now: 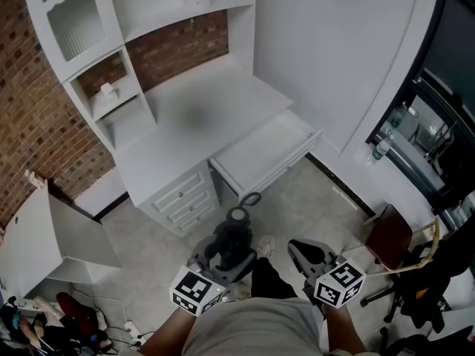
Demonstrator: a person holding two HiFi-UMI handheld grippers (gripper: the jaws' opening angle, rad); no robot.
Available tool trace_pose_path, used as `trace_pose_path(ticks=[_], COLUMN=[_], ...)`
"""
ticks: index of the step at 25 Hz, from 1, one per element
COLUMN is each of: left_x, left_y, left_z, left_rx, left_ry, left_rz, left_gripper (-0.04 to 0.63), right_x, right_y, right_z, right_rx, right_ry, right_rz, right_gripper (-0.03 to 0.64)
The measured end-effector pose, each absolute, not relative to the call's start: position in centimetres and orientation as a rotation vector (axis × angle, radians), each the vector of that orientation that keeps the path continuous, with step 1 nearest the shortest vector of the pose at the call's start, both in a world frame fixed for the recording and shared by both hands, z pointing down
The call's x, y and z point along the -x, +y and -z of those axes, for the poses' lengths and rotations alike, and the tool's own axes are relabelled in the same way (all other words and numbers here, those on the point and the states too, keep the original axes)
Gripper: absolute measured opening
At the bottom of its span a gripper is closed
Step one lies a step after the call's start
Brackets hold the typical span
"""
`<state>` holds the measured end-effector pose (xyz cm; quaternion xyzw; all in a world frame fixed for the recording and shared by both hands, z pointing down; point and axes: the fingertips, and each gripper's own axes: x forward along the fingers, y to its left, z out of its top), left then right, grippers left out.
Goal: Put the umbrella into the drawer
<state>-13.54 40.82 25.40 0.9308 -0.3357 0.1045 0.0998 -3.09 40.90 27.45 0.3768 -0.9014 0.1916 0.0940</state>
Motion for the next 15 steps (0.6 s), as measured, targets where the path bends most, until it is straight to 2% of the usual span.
trace_pose_path(ticks=[15], left_x=[13.5], left_y=[31.3], left_z=[-27.0], left_rx=[-2.723], left_ry=[-1.049], left_rz=[-0.323], left_gripper=[0.265], right_x=[2.7], right_y=[30.2], right_z=[-29.2], right_rx=[-1.059], right_ry=[-2.692], right_rz=[-0.588], right_gripper=[0.028])
